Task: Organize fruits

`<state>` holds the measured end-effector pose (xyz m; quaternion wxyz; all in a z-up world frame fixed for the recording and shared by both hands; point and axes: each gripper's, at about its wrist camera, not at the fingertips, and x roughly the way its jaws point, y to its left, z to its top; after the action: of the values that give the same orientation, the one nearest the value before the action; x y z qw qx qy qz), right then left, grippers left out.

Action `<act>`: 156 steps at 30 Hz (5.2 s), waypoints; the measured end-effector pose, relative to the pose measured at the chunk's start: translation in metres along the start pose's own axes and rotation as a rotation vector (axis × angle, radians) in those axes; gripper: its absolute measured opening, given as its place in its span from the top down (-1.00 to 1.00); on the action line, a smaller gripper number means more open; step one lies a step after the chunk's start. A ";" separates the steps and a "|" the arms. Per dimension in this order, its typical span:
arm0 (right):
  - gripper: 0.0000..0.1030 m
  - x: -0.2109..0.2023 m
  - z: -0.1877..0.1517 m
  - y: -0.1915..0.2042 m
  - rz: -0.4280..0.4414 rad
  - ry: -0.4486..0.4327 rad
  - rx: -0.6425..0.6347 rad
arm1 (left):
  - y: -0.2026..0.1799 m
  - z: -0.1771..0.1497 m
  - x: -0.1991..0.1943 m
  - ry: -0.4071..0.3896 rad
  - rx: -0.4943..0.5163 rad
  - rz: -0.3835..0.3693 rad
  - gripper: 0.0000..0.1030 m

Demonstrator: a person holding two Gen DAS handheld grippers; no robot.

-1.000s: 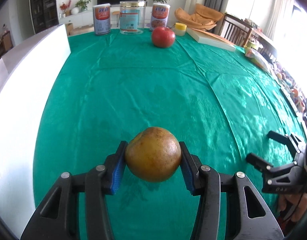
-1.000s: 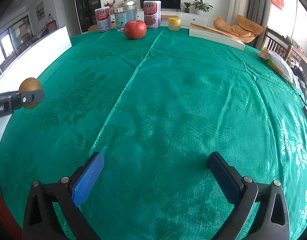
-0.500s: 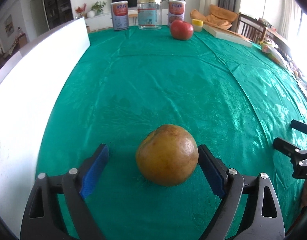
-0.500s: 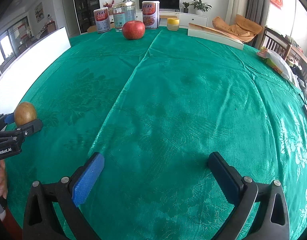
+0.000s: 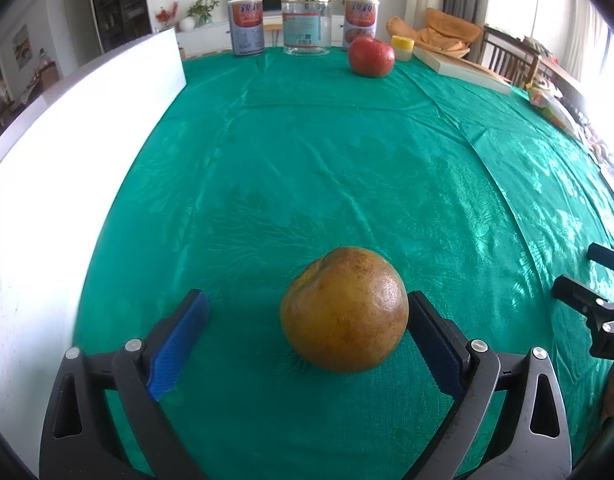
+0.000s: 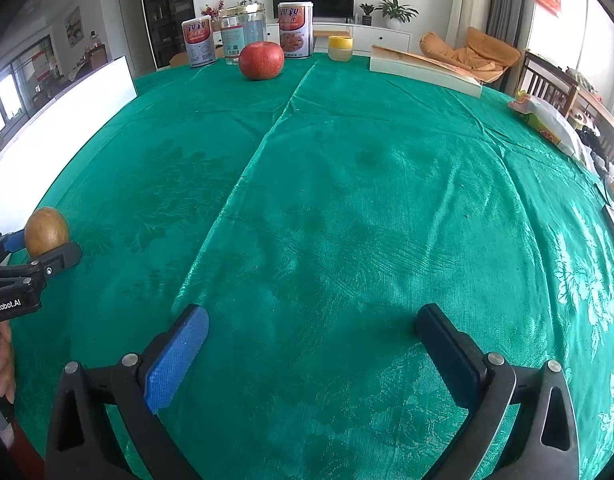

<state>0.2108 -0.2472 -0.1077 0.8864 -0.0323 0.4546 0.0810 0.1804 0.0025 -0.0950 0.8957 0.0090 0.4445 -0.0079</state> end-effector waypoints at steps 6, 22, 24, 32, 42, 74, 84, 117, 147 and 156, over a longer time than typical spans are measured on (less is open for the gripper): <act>-1.00 0.000 0.000 0.000 -0.002 0.000 0.002 | 0.000 0.000 0.000 0.000 0.000 0.000 -0.91; -1.00 0.030 0.078 -0.018 0.124 0.041 -0.043 | 0.000 0.000 0.000 0.000 0.000 0.000 -0.92; -0.99 0.043 0.111 -0.018 0.138 0.007 -0.025 | 0.000 0.000 0.000 0.000 0.000 0.000 -0.92; -0.99 0.115 0.239 0.037 0.109 -0.097 -0.094 | 0.000 0.000 0.000 0.000 0.000 0.000 -0.92; -0.60 0.184 0.297 0.066 0.075 -0.017 -0.066 | 0.000 0.000 0.000 0.000 0.000 0.001 -0.93; -0.55 -0.029 -0.004 0.026 0.058 -0.048 -0.049 | 0.000 0.000 0.000 0.001 -0.001 0.001 -0.94; -0.82 -0.008 -0.009 0.036 0.023 -0.024 -0.058 | 0.000 0.000 0.000 0.001 -0.001 0.001 -0.93; -1.00 -0.004 -0.007 0.031 0.013 -0.005 -0.027 | -0.001 0.000 0.000 0.002 -0.001 0.002 -0.94; -1.00 -0.004 -0.007 0.031 0.046 -0.015 -0.025 | 0.031 -0.004 -0.018 0.032 0.025 -0.278 -0.93; -0.99 -0.021 -0.014 -0.008 0.237 -0.044 0.162 | 0.003 0.006 -0.015 0.043 0.085 -0.228 -0.06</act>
<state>0.1889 -0.2590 -0.0992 0.8801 0.0953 0.4407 0.1489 0.1758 0.0057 -0.0790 0.8781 -0.0033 0.4610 -0.1285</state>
